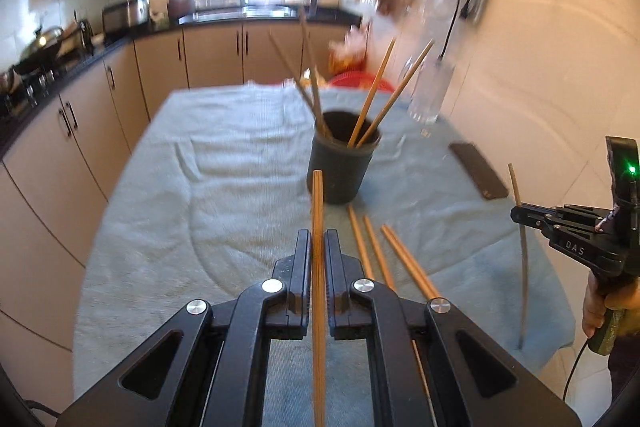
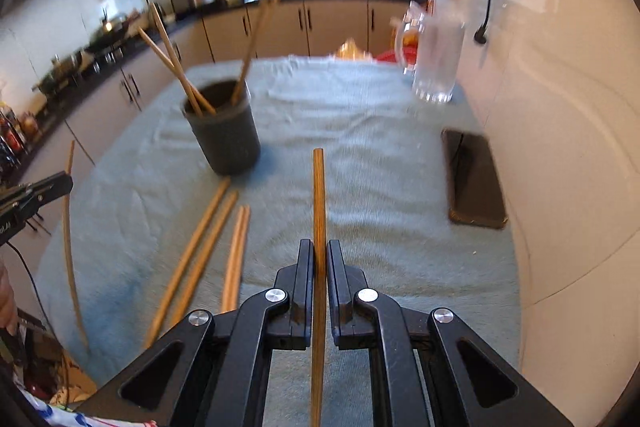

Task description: Organize utensils

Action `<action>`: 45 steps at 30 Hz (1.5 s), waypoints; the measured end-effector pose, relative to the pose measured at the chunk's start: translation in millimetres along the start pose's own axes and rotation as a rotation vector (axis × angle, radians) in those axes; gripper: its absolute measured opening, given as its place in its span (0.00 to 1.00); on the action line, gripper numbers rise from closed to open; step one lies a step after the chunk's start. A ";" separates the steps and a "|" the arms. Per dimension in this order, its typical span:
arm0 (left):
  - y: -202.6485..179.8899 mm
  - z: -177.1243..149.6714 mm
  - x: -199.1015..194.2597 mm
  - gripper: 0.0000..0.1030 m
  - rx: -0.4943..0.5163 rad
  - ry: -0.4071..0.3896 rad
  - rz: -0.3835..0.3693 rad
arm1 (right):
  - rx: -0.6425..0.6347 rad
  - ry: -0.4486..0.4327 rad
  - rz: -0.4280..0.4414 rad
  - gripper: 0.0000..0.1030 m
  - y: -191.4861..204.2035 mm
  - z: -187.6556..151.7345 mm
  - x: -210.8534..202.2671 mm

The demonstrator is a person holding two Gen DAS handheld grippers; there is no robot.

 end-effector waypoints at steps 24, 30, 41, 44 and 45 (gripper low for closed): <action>-15.9 14.9 -101.3 0.06 0.003 -0.237 -0.061 | -0.029 -0.225 0.021 0.06 20.5 13.6 -64.7; -14.3 50.6 -86.4 0.06 -0.010 -0.265 -0.052 | -0.027 -0.272 0.032 0.06 25.6 41.0 -63.2; -8.4 129.7 -31.4 0.05 -0.110 -0.307 -0.042 | 0.084 -0.382 0.139 0.06 36.4 134.6 -43.4; -7.0 147.8 -9.1 0.06 -0.134 -0.309 -0.024 | 0.107 -0.409 0.150 0.06 41.6 155.0 -30.0; -5.7 153.5 -2.5 0.05 -0.143 -0.313 -0.018 | 0.112 -0.423 0.147 0.06 43.7 161.7 -25.3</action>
Point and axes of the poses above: each gripper's, at about its wrist camera, not at the fingertips, and x roughly the way its jaws point, y to its left, z to its top, the point moved 3 cm from there along x, roughly the way its jaws point, and after that the axes turned 7 degrees about -y, right-handed, at the moved point
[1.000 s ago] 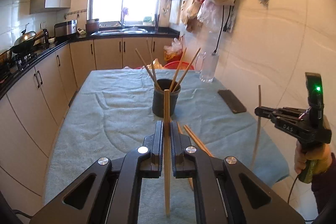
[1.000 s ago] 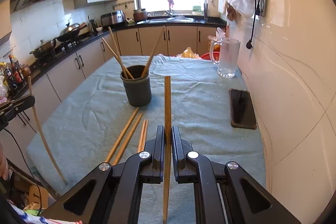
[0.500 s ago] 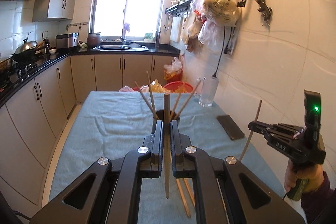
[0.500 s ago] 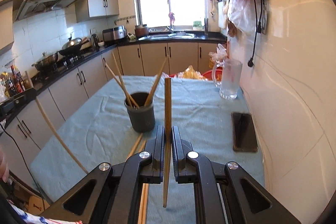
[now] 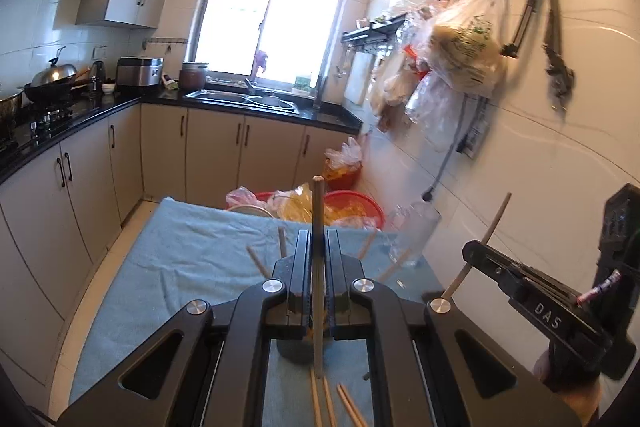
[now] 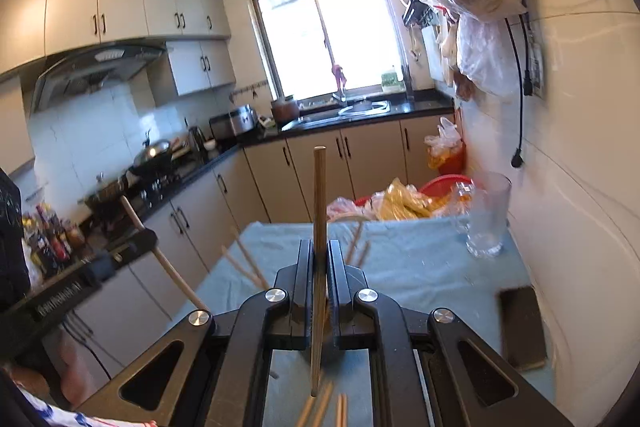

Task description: Organize utensils

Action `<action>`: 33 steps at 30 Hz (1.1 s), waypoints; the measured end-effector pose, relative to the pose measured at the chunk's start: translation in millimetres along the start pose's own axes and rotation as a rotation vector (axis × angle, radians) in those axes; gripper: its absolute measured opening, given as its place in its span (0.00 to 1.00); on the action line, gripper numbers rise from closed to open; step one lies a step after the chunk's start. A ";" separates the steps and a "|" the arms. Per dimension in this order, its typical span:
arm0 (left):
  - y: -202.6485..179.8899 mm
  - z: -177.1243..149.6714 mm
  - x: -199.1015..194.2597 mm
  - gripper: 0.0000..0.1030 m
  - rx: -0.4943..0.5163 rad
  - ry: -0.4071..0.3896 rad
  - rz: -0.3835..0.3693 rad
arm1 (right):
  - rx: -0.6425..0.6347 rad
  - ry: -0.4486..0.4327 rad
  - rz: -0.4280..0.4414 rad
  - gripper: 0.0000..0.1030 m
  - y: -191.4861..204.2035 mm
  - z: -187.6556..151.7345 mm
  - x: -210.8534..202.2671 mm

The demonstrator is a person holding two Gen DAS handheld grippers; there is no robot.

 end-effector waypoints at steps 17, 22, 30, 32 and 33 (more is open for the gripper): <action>11.1 -14.0 89.1 0.05 -0.024 0.073 0.032 | 0.050 0.064 -0.028 0.07 -10.0 -31.0 95.1; 14.0 -17.1 87.0 0.07 -0.033 0.077 0.042 | 0.045 0.093 -0.029 0.07 -8.6 -41.1 101.1; 18.1 -12.9 54.3 0.37 -0.033 0.011 0.056 | 0.050 0.074 -0.034 0.25 -8.3 -32.7 89.9; 17.2 -11.8 43.4 0.40 -0.021 -0.003 0.059 | 0.044 0.064 -0.035 0.25 -6.3 -29.1 83.1; 17.0 -11.2 38.2 0.42 -0.018 -0.008 0.057 | 0.043 0.059 -0.035 0.26 -5.7 -27.4 78.7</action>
Point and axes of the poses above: each gripper's, at about its wrist camera, not at the fingertips, and x roughly the way its jaws point, y to its left, z to its top, the point moved 3 cm from there along x, roughly the way its jaws point, and after that the axes turned 7 degrees about -y, right-handed, at the moved point
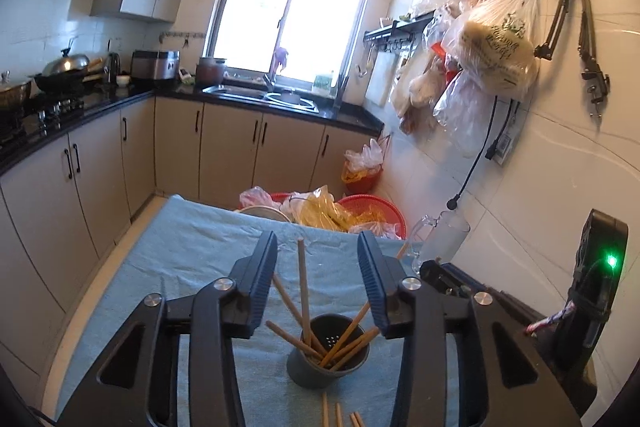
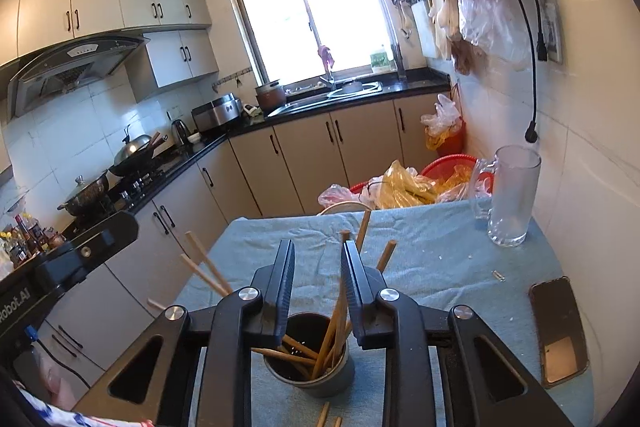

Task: Organize utensils
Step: 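Move both open tools to the loose chopsticks and close the left tool on one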

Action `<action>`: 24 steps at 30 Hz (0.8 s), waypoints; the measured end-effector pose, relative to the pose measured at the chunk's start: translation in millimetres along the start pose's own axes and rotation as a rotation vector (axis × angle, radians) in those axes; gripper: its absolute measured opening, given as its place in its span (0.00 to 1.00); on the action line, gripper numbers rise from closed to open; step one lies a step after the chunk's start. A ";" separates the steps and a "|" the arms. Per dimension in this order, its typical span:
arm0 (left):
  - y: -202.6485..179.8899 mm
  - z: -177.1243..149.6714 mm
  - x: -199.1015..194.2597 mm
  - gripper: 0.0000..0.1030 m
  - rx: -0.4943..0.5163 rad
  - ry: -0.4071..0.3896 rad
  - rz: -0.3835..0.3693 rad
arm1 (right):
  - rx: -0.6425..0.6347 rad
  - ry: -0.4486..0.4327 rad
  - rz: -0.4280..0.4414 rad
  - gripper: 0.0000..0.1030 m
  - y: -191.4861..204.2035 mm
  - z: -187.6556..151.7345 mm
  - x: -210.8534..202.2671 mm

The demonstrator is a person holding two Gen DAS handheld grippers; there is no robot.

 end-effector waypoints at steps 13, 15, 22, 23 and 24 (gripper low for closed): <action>13.3 -17.2 -99.1 0.69 0.036 -0.089 0.014 | -0.073 -0.024 0.001 0.48 3.1 -19.6 -81.9; 19.2 -33.1 -106.8 0.72 0.026 -0.069 0.013 | -0.070 0.013 0.000 0.48 -4.5 -35.9 -88.4; 25.7 -109.6 -75.8 0.72 0.019 0.143 -0.017 | -0.075 0.307 0.006 0.38 -39.9 -130.4 -73.3; 24.8 -121.0 -68.3 0.72 0.028 0.178 -0.019 | -0.080 0.353 0.017 0.34 -42.5 -143.6 -68.7; 23.0 -133.7 -59.9 0.71 0.042 0.220 -0.026 | -0.091 0.407 0.026 0.29 -44.5 -160.4 -64.0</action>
Point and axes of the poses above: each gripper's, at about its wrist camera, not at the fingertips, and x roughly the way its jaws point, y to its left, z to its top, the point moved 3 cm from there along x, roughly the way its jaws point, and after that the axes turned 7 degrees about -y, right-handed, at the moved point
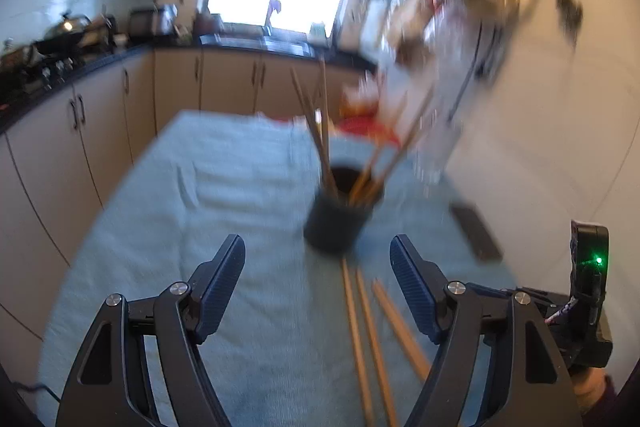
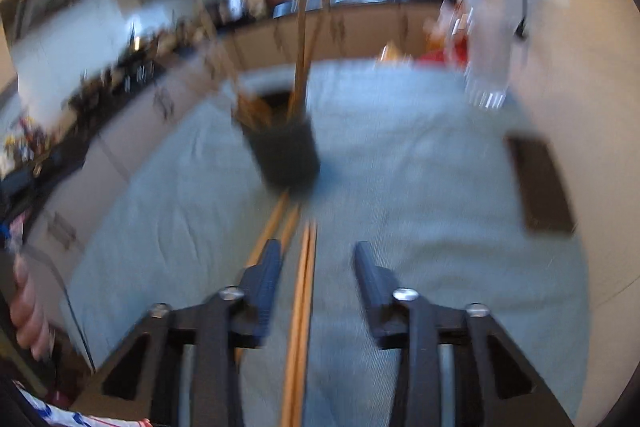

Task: Organize utensils
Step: 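Move both open tools to the loose chopsticks and close the left tool on one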

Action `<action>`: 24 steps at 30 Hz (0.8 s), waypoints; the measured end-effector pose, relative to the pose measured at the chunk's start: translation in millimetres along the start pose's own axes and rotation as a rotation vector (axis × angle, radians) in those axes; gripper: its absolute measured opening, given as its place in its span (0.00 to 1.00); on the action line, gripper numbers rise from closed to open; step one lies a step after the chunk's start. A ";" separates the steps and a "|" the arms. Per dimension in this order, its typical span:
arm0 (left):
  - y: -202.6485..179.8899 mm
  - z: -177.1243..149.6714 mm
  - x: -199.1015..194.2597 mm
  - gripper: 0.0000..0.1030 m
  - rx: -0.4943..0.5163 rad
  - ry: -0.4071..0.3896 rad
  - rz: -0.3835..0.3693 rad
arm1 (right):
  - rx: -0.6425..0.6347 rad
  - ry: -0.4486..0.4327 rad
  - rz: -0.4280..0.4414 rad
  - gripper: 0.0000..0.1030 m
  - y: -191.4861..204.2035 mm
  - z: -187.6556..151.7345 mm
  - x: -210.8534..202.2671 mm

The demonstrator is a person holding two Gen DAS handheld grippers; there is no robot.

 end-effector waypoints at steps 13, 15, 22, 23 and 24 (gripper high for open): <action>-26.1 -77.9 86.2 0.38 0.107 0.340 -0.047 | -0.048 0.099 0.004 0.25 -0.9 -41.6 37.2; -29.7 -82.7 94.5 0.34 0.128 0.356 -0.045 | -0.061 0.096 0.008 0.25 0.6 -42.0 38.1; -35.8 -87.9 112.4 0.23 0.180 0.385 -0.024 | -0.099 0.091 0.001 0.25 11.9 -40.5 43.8; -37.1 -87.0 113.9 0.23 0.186 0.383 -0.019 | -0.100 0.092 0.002 0.25 12.9 -40.4 44.1; -38.0 -86.5 116.1 0.23 0.190 0.385 -0.016 | -0.099 0.093 0.002 0.25 13.4 -39.8 44.7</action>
Point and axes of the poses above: each gripper's, at about its wrist camera, not at the fingertips, and x roughly the way its jaws point, y to its left, z to its top, the point moved 3 cm from there along x, roughly the way its jaws point, and after that the axes turned 7 degrees about -y, right-handed, at the moved point
